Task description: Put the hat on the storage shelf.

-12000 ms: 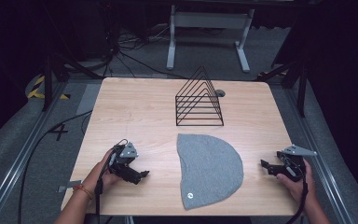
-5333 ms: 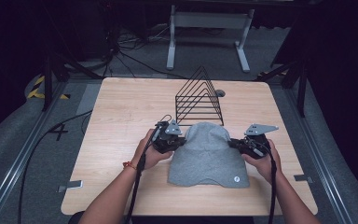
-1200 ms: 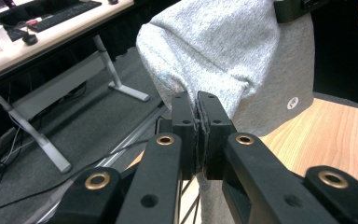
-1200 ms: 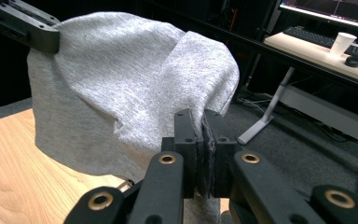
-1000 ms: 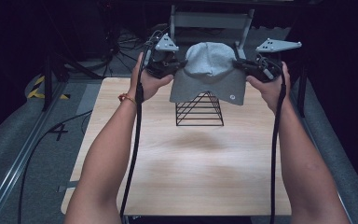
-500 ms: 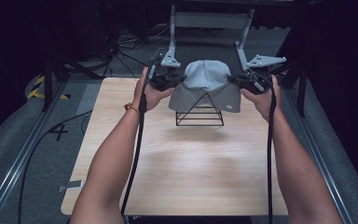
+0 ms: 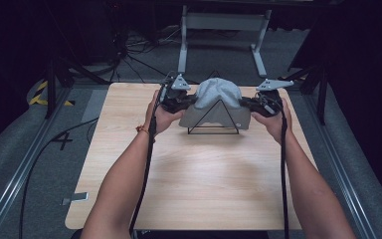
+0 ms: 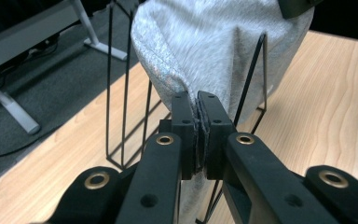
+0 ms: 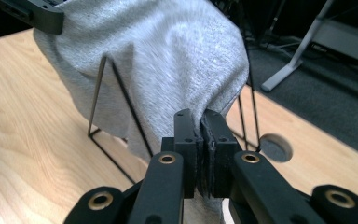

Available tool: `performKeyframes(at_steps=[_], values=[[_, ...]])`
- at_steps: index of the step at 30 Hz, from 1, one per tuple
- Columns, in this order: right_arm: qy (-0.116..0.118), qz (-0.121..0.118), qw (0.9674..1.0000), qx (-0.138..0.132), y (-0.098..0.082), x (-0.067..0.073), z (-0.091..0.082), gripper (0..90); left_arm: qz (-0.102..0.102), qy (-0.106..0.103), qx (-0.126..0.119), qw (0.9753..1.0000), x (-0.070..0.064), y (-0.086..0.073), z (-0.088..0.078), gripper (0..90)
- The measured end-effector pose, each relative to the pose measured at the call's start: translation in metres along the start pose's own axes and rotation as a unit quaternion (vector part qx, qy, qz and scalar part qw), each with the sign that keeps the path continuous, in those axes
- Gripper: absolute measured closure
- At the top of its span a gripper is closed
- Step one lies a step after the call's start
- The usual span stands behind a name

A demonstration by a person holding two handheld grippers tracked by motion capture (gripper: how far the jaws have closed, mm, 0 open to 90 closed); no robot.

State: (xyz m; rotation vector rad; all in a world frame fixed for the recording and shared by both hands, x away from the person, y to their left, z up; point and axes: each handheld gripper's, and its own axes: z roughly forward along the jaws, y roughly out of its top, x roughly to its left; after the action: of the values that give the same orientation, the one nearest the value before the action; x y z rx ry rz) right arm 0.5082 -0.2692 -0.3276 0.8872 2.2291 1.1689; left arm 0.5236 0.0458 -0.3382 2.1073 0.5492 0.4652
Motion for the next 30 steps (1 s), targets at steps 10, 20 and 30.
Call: performKeyframes(at_steps=[10,20,30], values=[[0.000,0.015,0.9993,0.034,-0.029,0.003,0.022,85.6,0.000,-0.002,0.028,0.9996,-0.005,-0.021,0.021,86.5],[-0.011,0.025,0.9990,0.035,-0.036,0.005,0.026,82.3,-0.011,-0.001,0.028,0.9995,-0.008,-0.036,0.023,85.6],[-0.025,0.023,0.9991,0.023,-0.035,0.006,0.001,76.8,0.007,0.020,0.028,0.9994,-0.006,-0.039,-0.007,83.2]])
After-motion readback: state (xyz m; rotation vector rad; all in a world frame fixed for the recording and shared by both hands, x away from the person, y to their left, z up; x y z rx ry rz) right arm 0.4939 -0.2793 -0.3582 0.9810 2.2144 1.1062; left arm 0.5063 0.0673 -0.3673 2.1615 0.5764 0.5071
